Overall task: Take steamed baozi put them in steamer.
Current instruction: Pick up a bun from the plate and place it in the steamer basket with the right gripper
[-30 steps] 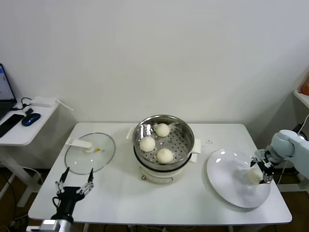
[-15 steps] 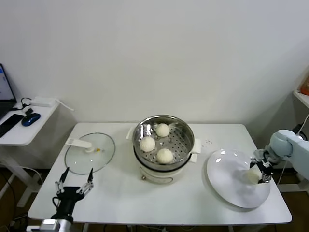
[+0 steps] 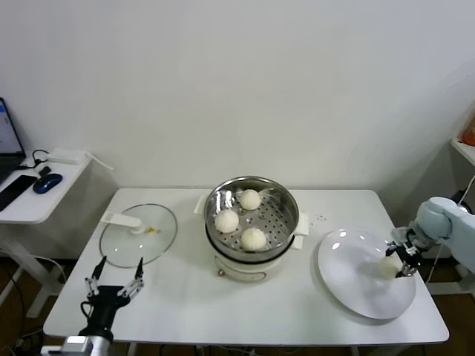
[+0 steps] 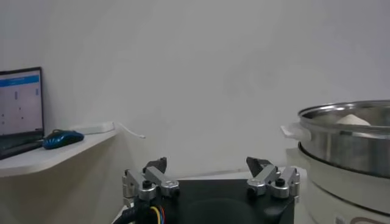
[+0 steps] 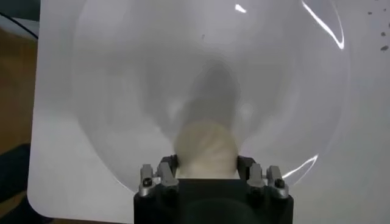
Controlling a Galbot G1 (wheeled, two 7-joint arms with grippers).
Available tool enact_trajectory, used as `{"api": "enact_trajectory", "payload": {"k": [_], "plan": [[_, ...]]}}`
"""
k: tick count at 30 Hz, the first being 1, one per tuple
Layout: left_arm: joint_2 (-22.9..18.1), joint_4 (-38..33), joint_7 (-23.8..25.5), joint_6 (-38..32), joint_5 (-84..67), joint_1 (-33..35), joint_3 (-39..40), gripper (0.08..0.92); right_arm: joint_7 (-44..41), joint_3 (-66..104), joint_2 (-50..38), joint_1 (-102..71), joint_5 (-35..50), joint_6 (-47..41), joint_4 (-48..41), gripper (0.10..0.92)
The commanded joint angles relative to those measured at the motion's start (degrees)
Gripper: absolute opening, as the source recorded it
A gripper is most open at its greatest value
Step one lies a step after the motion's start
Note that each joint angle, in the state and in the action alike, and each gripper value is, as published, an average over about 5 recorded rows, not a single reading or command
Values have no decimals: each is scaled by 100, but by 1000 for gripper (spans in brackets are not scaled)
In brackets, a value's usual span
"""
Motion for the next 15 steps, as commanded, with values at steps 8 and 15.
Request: {"api": "enact_trajectory", "payload": {"k": [8, 15], "plan": [[-10, -39, -1, 29, 2, -54, 26, 823, -120, -634, -304, 1088, 973, -191, 774, 638], [-12, -106, 6, 35, 7, -15, 81, 823, -155, -2038, -208, 2806, 1866, -434, 1393, 635]]}}
